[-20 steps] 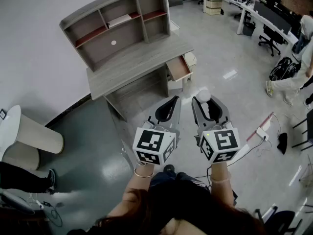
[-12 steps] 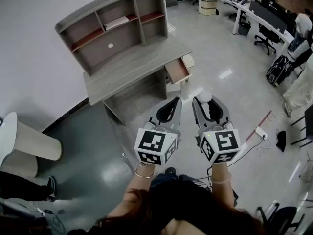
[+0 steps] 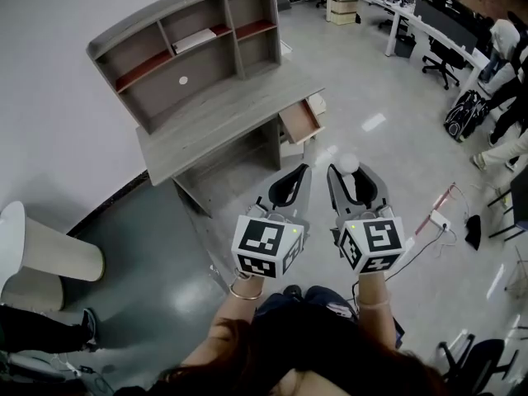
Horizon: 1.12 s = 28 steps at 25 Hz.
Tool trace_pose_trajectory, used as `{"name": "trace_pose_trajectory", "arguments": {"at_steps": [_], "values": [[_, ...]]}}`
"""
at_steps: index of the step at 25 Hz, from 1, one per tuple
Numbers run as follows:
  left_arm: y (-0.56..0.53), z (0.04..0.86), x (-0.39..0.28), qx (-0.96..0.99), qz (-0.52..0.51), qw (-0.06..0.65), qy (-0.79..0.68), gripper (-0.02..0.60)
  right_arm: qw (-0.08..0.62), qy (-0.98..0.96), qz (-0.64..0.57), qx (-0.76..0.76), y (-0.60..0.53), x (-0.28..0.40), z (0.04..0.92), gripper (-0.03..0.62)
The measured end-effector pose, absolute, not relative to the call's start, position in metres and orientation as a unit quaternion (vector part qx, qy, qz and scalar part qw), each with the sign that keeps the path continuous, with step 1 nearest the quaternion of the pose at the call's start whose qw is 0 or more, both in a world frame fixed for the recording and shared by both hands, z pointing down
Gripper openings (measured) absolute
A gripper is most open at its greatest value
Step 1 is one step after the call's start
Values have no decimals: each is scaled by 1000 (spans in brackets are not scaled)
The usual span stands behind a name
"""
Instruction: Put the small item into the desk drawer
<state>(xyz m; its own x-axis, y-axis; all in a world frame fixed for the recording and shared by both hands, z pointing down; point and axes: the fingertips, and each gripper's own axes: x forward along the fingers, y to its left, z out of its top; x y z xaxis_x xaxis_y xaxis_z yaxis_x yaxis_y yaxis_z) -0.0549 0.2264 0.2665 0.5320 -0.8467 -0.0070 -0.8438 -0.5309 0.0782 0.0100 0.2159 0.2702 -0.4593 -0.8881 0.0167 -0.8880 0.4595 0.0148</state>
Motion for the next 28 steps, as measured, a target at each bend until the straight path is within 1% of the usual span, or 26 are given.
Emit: {"name": "trace_pose_trajectory", "arguments": {"at_steps": [8, 15, 28], "values": [[214, 269, -62, 877, -26, 38, -478, 15, 14, -854, 3, 519, 203, -1, 273, 143], [190, 274, -58, 876, -25, 41, -480, 15, 18, -854, 2, 520, 179, 3, 277, 143], [112, 282, -39, 871, -15, 41, -490, 15, 15, -859, 17, 512, 102, 22, 286, 143]]}}
